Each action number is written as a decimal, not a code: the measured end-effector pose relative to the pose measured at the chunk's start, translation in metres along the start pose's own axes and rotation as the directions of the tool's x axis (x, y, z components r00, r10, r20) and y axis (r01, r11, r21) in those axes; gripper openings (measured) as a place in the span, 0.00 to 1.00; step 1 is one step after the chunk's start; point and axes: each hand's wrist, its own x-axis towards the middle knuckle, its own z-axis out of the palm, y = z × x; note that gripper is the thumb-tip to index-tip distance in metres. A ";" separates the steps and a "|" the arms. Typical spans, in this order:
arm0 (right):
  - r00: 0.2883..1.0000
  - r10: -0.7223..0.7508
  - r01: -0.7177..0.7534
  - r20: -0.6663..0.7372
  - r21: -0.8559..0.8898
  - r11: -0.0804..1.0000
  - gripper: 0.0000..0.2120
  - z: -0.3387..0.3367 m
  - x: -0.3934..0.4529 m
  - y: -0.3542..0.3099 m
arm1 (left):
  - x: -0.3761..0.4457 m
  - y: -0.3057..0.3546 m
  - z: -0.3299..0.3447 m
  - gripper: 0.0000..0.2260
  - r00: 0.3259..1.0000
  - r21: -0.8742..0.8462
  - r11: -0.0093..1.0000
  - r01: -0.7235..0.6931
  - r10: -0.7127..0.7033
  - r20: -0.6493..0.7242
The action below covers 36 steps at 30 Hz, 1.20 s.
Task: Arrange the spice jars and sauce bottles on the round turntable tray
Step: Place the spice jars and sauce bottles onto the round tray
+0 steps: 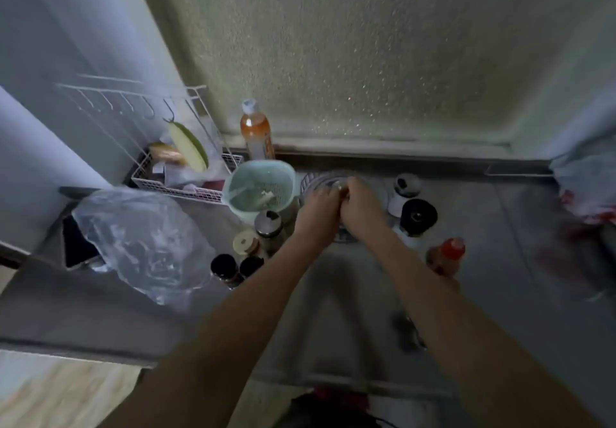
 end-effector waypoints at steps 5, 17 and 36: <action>0.997 -0.069 0.064 -0.037 -0.120 0.991 0.09 0.062 0.002 0.050 | -0.011 -0.034 0.066 0.10 0.999 0.076 0.996 0.038 -0.035 -0.032; 0.802 -0.409 0.332 -0.435 -0.245 0.911 0.08 0.112 -0.010 0.115 | -0.028 -0.052 0.122 0.08 0.905 -0.019 0.987 -0.162 0.141 -0.401; 0.940 -0.044 -0.019 -0.339 -0.180 0.983 0.16 0.116 -0.103 0.090 | -0.142 -0.050 0.108 0.15 0.837 -0.129 0.967 -0.221 0.120 -0.534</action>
